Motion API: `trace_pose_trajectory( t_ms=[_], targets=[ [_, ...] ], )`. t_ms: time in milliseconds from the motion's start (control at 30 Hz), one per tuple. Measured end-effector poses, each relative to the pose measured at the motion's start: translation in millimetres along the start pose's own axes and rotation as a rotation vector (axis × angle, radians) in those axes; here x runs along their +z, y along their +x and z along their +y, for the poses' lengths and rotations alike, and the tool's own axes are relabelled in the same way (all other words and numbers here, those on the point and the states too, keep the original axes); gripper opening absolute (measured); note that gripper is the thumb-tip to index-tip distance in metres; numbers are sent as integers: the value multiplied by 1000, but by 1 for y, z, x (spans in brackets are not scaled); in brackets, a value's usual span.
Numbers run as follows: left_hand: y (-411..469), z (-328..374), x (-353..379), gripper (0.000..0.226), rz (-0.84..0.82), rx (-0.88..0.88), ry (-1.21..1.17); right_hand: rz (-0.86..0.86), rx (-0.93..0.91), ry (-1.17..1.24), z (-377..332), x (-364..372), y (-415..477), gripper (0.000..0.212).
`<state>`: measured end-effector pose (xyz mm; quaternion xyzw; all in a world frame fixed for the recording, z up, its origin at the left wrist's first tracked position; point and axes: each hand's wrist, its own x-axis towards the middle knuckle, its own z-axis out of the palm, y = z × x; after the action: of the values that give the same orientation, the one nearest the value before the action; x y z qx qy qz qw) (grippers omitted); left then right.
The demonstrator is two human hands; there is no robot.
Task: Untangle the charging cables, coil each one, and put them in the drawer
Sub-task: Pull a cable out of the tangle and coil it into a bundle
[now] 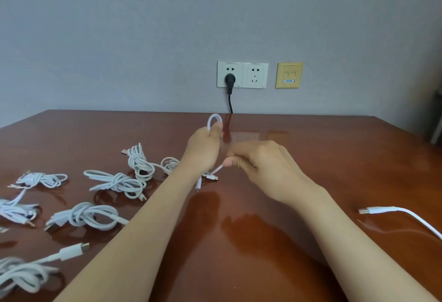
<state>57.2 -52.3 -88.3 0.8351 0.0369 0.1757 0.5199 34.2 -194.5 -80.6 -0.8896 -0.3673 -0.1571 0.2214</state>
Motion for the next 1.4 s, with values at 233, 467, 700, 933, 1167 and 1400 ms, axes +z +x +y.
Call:
trace_pose_trajectory(
  t_ms=[233,467,700,933,1167,1400],
  targets=[
    [-19,9,11,72,-388,-162,-181,30,46,12,4,0,-1,15],
    [-27,10,15,70,-699,-128,-143,122,202,66,14,-9,-1,29],
    [-27,5,13,23,-874,-130,10,37,275,384,35,-5,3,26],
    [-25,3,22,36,-716,-111,-54,133,319,396,42,-1,10,25],
    [-24,6,28,33,-537,-109,-165,101,281,558,32,-8,9,14],
    [-10,1,18,32,-186,-131,-282,8,272,550,28,-5,7,10]
  ],
)
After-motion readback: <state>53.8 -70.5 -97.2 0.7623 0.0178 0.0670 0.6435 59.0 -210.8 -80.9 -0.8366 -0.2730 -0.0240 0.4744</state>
